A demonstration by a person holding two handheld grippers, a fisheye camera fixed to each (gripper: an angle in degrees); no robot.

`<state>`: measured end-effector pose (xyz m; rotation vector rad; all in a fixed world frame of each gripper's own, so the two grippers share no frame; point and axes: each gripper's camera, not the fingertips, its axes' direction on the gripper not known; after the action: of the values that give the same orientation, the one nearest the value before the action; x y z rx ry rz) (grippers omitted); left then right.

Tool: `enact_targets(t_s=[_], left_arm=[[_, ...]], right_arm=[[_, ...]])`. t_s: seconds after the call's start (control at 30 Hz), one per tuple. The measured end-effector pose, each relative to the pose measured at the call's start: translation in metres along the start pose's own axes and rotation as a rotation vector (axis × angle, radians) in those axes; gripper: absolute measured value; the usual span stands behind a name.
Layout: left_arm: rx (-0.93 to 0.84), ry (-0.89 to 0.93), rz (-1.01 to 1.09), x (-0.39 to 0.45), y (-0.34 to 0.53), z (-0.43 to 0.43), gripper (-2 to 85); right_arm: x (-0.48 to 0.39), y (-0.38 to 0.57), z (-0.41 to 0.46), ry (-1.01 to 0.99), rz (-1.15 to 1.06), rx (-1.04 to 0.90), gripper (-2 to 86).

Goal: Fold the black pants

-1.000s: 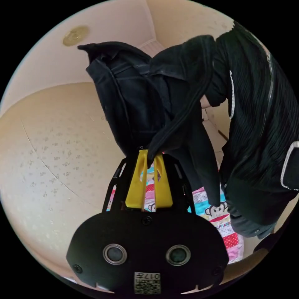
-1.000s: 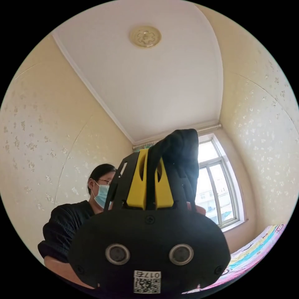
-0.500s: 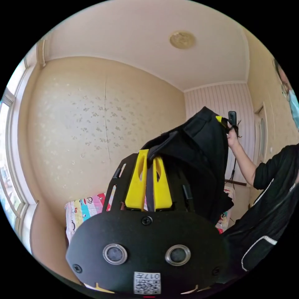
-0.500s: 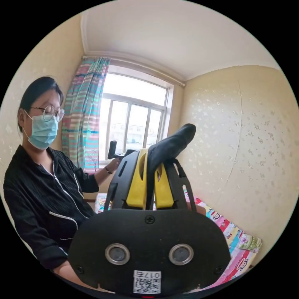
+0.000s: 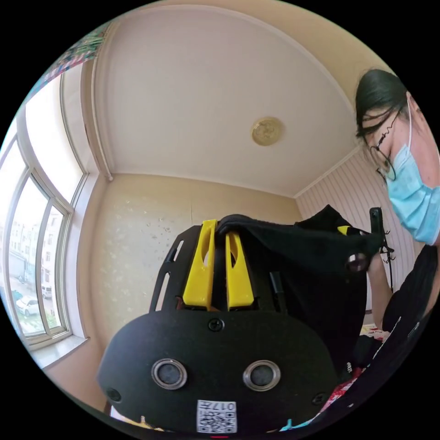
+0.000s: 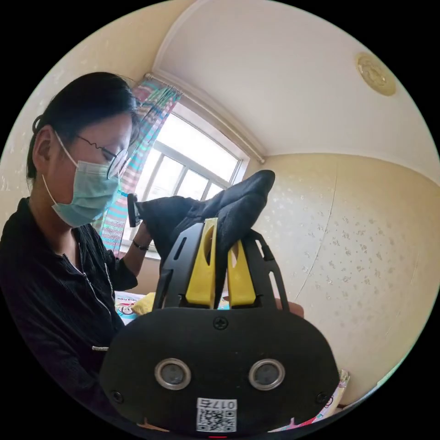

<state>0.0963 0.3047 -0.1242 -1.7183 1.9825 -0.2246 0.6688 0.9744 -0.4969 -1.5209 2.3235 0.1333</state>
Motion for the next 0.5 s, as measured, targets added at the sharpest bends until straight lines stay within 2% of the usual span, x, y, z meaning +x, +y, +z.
enact_targets(t_s=[0.23, 0.4, 0.5], left_arm=[[0.119, -0.076, -0.015, -0.044, -0.067, 0.013, 4.3], [-0.009, -0.117, -0.06, -0.103, -0.043, 0.088, 4.3], [-0.181, -0.159, -0.049, -0.157, -0.006, 0.178, 4.5]], right_arm=[[0.066, -0.028, -0.034, -0.049, 0.088, 0.121, -0.3], [0.161, -0.01, -0.008, -0.018, 0.253, 0.009, -0.2], [0.248, 0.023, 0.038, -0.024, 0.412, -0.119, 0.1]])
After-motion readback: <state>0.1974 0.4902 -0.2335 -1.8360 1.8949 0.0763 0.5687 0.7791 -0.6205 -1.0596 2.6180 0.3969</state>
